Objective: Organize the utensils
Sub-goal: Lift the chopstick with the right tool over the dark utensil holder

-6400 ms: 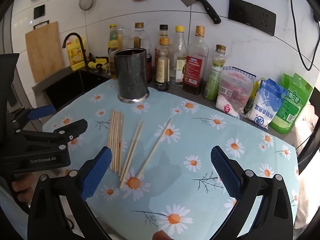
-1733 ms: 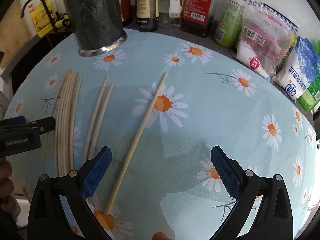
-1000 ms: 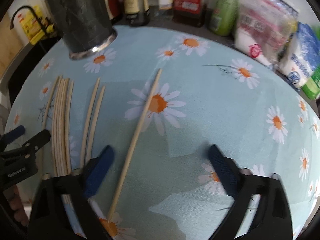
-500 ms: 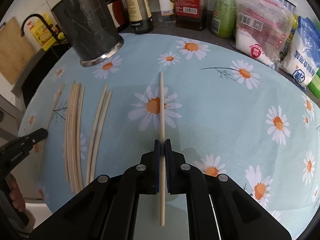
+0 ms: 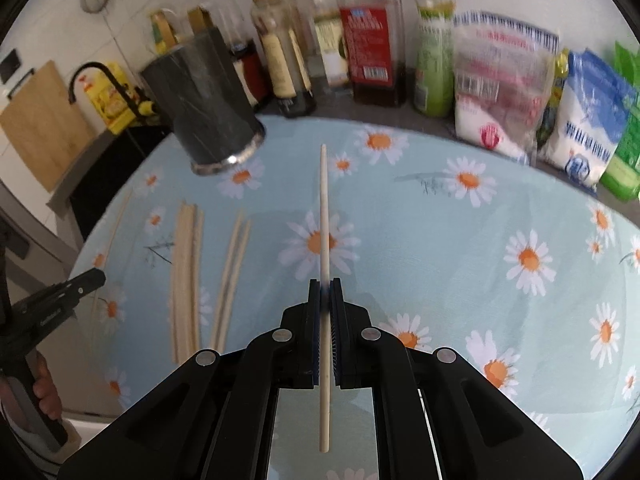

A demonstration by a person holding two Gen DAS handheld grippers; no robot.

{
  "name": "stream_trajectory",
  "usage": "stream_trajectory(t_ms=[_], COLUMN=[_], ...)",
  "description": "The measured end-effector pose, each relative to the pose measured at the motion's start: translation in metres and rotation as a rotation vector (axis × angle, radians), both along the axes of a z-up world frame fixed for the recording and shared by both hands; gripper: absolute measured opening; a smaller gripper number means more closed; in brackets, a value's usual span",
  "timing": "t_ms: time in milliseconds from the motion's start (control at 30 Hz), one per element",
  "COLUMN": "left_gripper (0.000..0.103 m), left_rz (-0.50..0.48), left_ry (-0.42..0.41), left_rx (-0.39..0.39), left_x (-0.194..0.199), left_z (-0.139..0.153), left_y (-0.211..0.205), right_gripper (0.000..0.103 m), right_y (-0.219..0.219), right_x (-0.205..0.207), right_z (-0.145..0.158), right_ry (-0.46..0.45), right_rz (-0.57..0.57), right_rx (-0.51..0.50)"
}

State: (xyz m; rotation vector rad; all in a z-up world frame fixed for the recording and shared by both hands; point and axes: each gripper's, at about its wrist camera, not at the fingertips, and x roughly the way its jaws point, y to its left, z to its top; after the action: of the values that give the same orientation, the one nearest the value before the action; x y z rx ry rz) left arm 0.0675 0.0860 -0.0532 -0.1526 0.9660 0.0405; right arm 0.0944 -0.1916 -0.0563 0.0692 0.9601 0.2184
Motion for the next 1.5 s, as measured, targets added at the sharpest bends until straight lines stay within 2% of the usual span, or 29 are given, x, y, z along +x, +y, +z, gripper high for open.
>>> stream_trajectory(t_ms=[233, 500, 633, 700, 1067, 1300, 1400, 1500], left_gripper=[0.005, 0.005, 0.005, 0.005, 0.005, 0.005, 0.005, 0.005], left_rz=[0.015, -0.003, 0.008, 0.004, -0.040, -0.092, -0.116, -0.126], left_ry=[-0.106, -0.214, -0.253, -0.287, -0.430, -0.500, -0.539, -0.549], left_rx=[0.015, 0.069, 0.075, 0.104, 0.122, 0.027, -0.020, -0.042], left_x=[-0.001, 0.010, 0.021, 0.026, 0.058, 0.081, 0.091, 0.102], left_z=[0.039, 0.082, 0.103, 0.115, 0.168, 0.179, 0.179, 0.177], left_y=[0.003, 0.002, 0.006, 0.006, 0.002, -0.001, -0.001, 0.000], right_gripper=[0.005, 0.005, 0.005, 0.005, 0.005, 0.005, 0.005, 0.005], right_y=[0.009, 0.022, 0.024, 0.026, 0.043, 0.056, 0.057, 0.065], right_x=[-0.004, 0.001, 0.007, 0.012, 0.049, 0.080, 0.089, 0.101], right_z=[0.037, 0.100, 0.124, 0.134, 0.158, 0.167, 0.168, 0.169], right_ry=[-0.122, -0.306, -0.373, -0.401, -0.495, -0.560, -0.618, -0.661], right_rz=[0.026, 0.047, 0.038, 0.037, 0.081, 0.159, 0.202, 0.227], right_rx=[-0.020, 0.035, 0.069, 0.080, 0.116, 0.205, 0.298, 0.347])
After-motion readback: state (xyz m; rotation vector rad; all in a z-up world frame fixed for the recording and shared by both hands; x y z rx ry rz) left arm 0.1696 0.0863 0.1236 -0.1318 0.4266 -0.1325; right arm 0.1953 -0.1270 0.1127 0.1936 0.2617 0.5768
